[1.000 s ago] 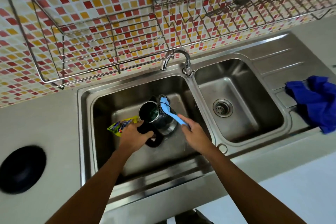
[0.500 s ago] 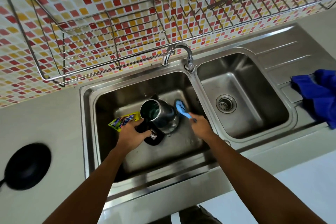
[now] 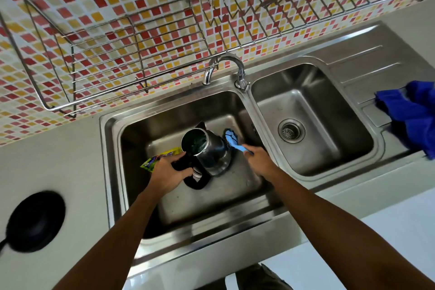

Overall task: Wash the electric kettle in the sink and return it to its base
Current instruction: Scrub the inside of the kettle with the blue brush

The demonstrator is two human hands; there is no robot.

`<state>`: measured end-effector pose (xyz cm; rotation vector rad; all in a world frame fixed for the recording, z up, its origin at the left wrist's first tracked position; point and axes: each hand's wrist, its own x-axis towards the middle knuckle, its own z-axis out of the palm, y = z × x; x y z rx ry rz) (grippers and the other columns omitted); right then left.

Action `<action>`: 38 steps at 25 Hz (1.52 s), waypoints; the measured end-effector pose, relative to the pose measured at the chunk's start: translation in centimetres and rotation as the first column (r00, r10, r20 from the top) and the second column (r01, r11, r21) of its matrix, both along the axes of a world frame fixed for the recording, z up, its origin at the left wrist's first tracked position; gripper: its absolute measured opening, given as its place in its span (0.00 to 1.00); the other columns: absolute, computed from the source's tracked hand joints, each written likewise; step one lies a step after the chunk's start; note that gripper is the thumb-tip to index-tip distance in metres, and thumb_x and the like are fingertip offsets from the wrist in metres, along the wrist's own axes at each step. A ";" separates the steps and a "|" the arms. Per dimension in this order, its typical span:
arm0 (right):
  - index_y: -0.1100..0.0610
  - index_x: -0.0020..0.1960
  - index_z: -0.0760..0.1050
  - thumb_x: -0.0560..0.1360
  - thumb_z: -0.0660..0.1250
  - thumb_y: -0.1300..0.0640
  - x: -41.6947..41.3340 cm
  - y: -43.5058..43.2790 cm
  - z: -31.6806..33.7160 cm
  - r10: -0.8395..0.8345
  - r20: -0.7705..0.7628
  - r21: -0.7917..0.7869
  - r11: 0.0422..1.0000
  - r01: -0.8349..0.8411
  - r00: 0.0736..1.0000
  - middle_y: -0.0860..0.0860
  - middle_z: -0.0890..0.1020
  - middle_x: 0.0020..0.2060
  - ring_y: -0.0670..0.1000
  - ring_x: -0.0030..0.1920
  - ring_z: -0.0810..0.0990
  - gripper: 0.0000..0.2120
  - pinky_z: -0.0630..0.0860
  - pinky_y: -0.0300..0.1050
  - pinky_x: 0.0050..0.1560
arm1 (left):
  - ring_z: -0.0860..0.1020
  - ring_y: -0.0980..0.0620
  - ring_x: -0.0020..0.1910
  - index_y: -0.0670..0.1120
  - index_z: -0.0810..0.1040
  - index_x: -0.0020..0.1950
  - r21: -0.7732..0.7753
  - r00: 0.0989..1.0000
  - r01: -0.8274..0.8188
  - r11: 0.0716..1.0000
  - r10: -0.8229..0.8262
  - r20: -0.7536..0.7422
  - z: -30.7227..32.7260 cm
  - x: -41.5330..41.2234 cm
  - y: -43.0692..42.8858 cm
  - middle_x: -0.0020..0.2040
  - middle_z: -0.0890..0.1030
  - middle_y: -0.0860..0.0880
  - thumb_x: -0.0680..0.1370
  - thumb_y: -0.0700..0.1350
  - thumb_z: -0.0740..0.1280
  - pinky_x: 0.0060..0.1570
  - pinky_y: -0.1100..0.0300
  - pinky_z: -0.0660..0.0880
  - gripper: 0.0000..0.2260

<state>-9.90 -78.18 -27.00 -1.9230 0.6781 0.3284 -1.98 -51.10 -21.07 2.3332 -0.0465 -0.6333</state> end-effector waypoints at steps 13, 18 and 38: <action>0.55 0.72 0.70 0.81 0.60 0.58 1.4 3.8 2.0 -0.020 0.245 0.051 0.999 0.008 0.969 0.55 0.79 0.63 0.52 0.62 0.78 0.19 0.71 0.40 0.64 | 0.81 0.56 0.45 0.47 0.82 0.64 -0.121 0.986 -0.161 0.980 0.153 -0.069 -0.6 0.5 -0.9 0.46 0.84 0.52 0.64 0.45 0.79 0.52 0.59 0.78 0.27; 0.53 0.73 0.68 0.82 0.58 0.57 -0.6 4.3 -0.4 -0.049 0.142 -0.150 0.986 0.071 0.989 0.62 0.81 0.56 0.62 0.56 0.80 0.20 0.75 0.50 0.57 | 0.79 0.62 0.34 0.44 0.81 0.65 -0.207 0.933 -0.346 0.915 0.312 -0.180 -0.5 0.2 -1.2 0.42 0.83 0.50 0.69 0.41 0.76 0.35 0.64 0.78 0.24; 0.47 0.78 0.56 0.83 0.52 0.51 -1.8 7.9 0.4 -0.119 -0.029 -0.296 0.949 0.105 0.992 0.61 0.81 0.48 0.61 0.50 0.81 0.23 0.74 0.49 0.47 | 0.76 0.51 0.36 0.46 0.84 0.43 -0.214 0.811 -0.574 0.791 0.511 -0.286 0.7 1.1 -4.0 0.35 0.80 0.50 0.68 0.48 0.75 0.35 0.58 0.71 0.07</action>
